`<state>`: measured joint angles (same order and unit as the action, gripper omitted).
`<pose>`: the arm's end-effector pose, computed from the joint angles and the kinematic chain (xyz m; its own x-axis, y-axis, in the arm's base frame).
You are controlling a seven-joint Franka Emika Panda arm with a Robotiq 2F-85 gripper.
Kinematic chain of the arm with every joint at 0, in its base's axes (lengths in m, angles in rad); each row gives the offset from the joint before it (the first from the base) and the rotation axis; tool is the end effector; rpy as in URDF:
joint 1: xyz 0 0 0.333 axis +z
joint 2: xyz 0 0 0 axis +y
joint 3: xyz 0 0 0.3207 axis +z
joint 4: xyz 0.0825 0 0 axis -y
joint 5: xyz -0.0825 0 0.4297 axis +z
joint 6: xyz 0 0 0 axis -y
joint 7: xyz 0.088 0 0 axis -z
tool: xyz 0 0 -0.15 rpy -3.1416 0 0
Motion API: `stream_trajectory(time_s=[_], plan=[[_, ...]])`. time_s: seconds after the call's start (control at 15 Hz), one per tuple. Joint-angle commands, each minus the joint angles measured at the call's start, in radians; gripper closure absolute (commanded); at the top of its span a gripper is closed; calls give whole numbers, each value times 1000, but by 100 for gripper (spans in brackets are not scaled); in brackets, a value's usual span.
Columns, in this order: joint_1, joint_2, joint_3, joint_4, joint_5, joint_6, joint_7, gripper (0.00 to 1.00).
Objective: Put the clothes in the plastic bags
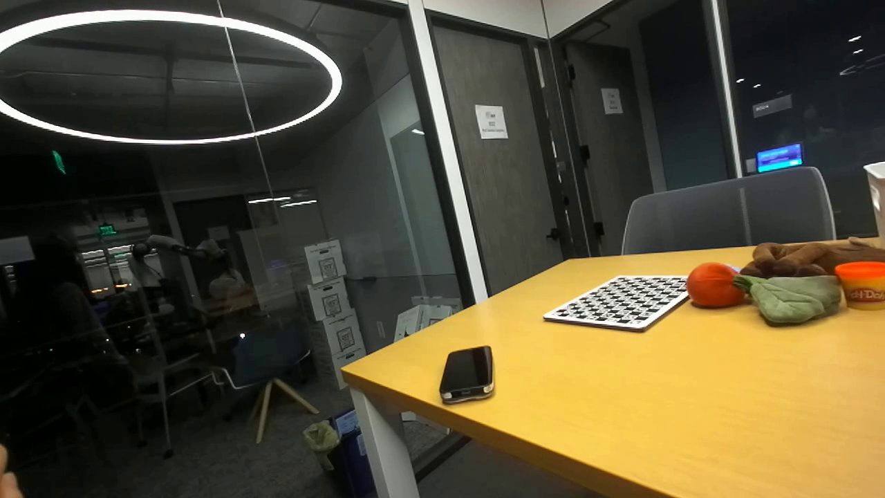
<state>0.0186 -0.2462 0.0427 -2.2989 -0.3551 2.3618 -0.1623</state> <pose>0.5514 0.0191 0.4244 0.8683 0.4506 0.2073 0.3620 -0.8615 0.3560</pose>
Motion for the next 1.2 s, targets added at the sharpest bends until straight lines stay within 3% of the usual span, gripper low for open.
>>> stream_trajectory(time_s=[0.0,0.4,1.13], plan=[[-15,-98,6,-11,-40,0,26,83],[-36,-196,11,-20,-70,20,58,83],[-65,-214,9,-18,-88,88,79,82]])
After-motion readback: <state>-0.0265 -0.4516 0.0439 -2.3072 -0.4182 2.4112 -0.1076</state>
